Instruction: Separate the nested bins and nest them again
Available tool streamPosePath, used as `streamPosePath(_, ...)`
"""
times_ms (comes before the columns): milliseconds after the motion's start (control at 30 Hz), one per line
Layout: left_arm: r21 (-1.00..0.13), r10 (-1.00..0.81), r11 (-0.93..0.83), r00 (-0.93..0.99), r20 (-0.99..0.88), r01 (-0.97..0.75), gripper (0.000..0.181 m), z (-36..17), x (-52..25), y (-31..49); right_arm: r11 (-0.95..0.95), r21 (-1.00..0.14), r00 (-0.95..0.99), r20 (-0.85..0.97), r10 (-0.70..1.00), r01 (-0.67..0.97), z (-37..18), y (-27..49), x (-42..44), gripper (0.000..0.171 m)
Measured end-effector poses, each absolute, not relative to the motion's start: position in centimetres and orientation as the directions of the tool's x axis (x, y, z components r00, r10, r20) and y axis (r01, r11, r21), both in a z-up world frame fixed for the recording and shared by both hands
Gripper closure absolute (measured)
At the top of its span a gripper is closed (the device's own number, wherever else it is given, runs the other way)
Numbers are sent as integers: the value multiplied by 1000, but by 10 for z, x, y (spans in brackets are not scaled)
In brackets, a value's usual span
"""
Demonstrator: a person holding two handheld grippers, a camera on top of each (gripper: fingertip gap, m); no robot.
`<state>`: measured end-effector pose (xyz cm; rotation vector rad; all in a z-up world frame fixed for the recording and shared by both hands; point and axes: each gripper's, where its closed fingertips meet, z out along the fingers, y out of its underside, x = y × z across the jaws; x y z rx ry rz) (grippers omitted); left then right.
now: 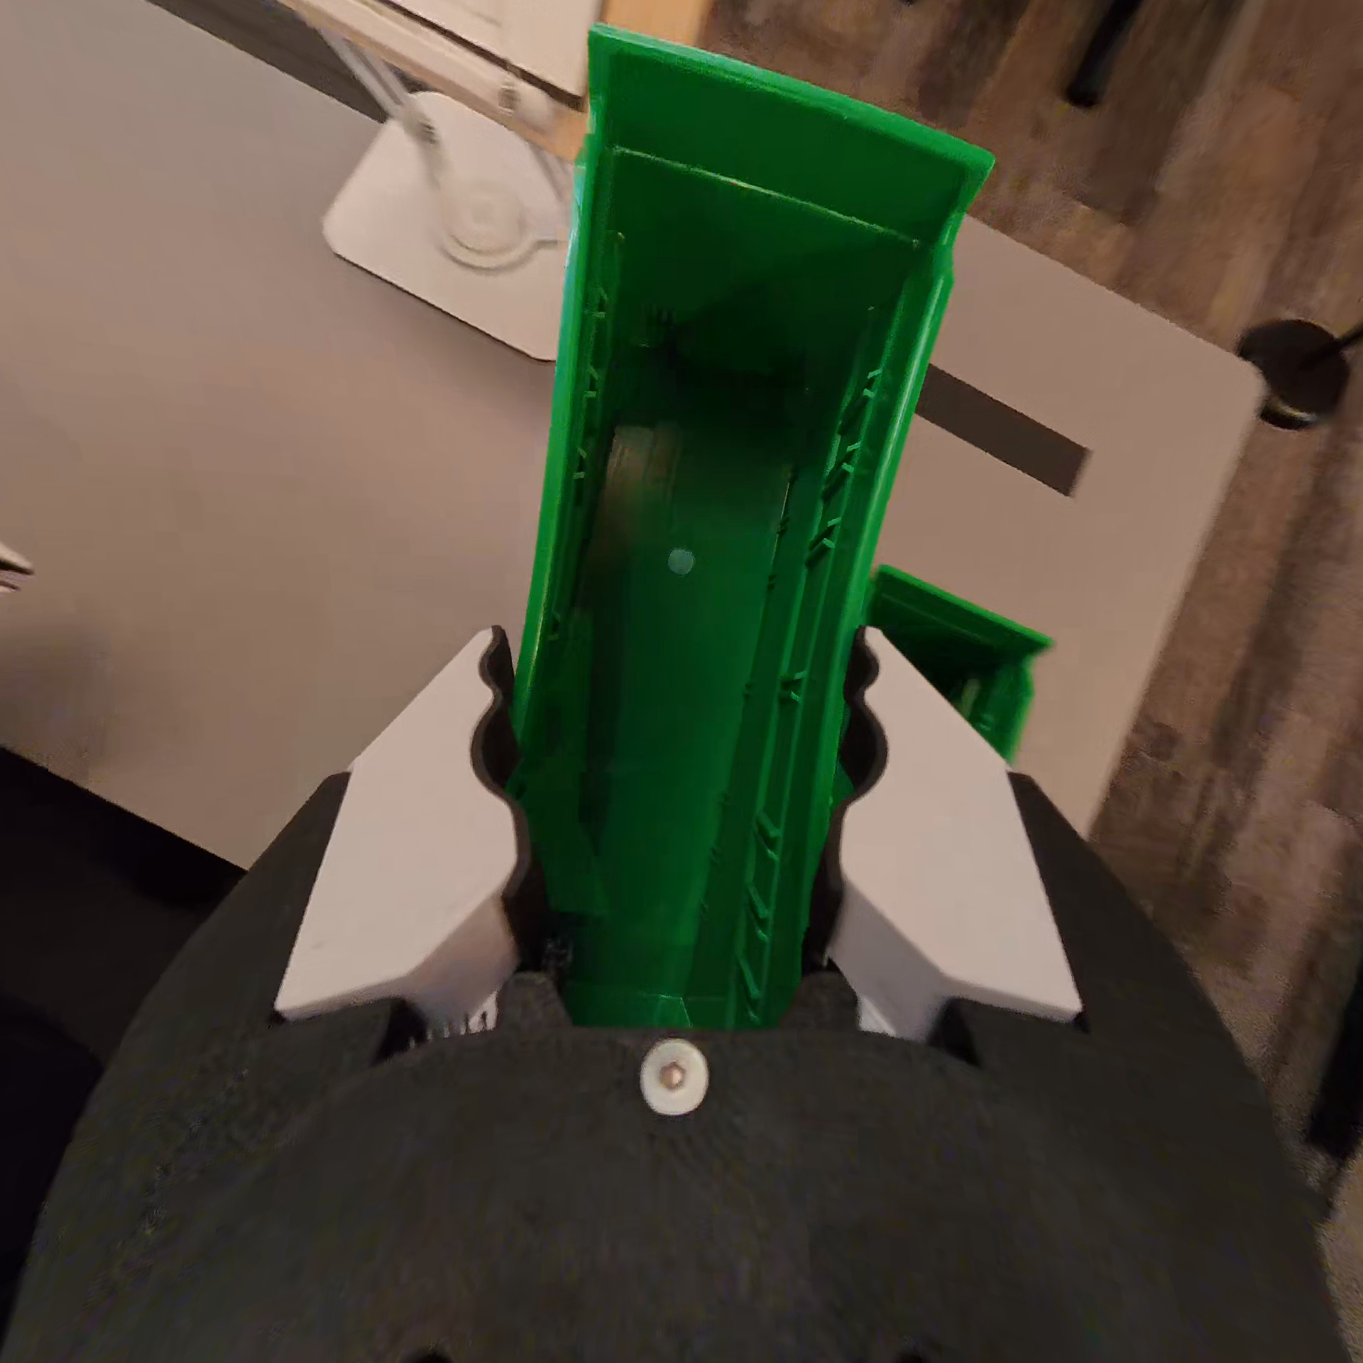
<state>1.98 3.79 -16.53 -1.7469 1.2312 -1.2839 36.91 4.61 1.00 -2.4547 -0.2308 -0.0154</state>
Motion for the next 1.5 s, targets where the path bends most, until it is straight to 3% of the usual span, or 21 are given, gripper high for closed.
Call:
streamPosePath(367, -835, -870, -487, 221, 440, -257, 143, -175, 17, 63, -815, -539, 908, -198, 369, 214, -155, 89, 186, 81)
streamPosePath(500, -823, -859, -502, 265, 438, -266, 138, -184, 19, 69, -820, -518, 909, -173, 380, 245, -195, 93, 146, 79)
streamPosePath(667, -813, -824, -538, 345, 450, -224, 124, -181, 16, 87, -783, -574, 914, -139, 381, 239, -201, 101, 107, 60)
streamPosePath(800, -782, -775, -592, 405, 486, -194, 105, -178, 12, 101, -760, -627, 870, -265, 417, 173, -180, 94, 71, 57)
streamPosePath(1167, -719, -771, -601, 490, 407, -349, 91, -201, 18, 96, -768, -636, 676, -537, 505, 68, -157, 45, 42, 67)
streamPosePath(1267, -682, -772, -604, 515, 372, -413, 103, -205, 6, 99, -752, -658, 627, -573, 528, 32, -156, 36, 22, 66)
streamPosePath(1367, -666, -794, -551, 560, 235, -503, 151, -213, -19, 111, -716, -697, 633, -531, 563, 52, -158, 33, 10, 65)
streamPosePath(1500, -648, -818, -503, 557, 144, -572, 162, -214, -30, 114, -672, -730, 658, -446, 607, 126, -154, 27, 6, 66)
